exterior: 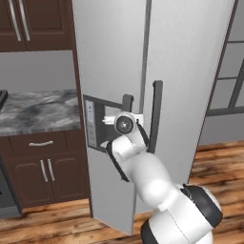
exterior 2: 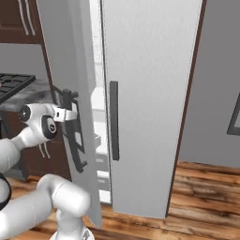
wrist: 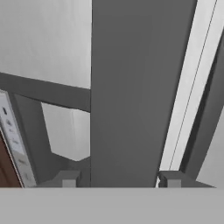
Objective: Retrieve the steak from the fridge and place it on the saucepan with marinade on the stove.
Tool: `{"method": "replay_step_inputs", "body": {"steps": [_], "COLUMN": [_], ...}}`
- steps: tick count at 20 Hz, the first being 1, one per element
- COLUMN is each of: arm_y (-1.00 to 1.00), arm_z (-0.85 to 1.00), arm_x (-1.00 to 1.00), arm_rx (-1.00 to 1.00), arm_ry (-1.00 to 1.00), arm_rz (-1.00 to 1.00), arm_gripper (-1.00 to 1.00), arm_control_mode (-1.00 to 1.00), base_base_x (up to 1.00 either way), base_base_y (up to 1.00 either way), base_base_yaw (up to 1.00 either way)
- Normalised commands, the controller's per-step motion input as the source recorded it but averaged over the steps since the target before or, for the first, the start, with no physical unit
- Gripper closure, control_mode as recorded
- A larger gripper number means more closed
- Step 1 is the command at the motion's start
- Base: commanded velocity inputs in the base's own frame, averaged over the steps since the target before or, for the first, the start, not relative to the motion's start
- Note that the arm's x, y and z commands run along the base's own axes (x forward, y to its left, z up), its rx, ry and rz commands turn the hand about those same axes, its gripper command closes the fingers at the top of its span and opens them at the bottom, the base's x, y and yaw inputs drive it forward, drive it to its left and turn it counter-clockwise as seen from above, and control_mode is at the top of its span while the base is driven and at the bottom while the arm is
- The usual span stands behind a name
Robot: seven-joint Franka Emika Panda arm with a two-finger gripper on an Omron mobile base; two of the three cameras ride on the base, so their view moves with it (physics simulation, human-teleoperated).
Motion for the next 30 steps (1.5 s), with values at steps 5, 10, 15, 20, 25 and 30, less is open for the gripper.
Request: {"method": "replay_step_inputs", "body": {"steps": [5, 10, 15, 20, 25, 30], "arm_y": [0.63, 0.65, 0.72, 0.66, 0.23, 0.04], "arm_z": [-0.23, -0.26, -0.28, -0.33, -0.11, -0.03], "arm_x": [-0.32, -0.35, -0.32, -0.20, 0.02, -0.16], "arm_rx": [0.00, 0.00, -0.03, -0.04, 0.00, 0.00], "arm_ry": [0.02, 0.03, 0.03, 0.00, -0.02, 0.00], "arm_rz": [-0.08, -0.07, -0.05, -0.01, 0.00, 0.02], "arm_gripper": [1.00, 1.00, 1.00, 1.00, 1.00, -1.00], "arm_control_mode": [-1.00, -1.00, -1.00, -1.00, -1.00, -1.00], "base_base_x": [0.00, 0.00, 0.00, 0.00, 0.00, 0.00], "base_base_y": [0.00, 0.00, 0.00, 0.00, 0.00, 0.00], "base_base_yaw": [0.00, 0.00, 0.00, 0.00, 0.00, 0.00]}}
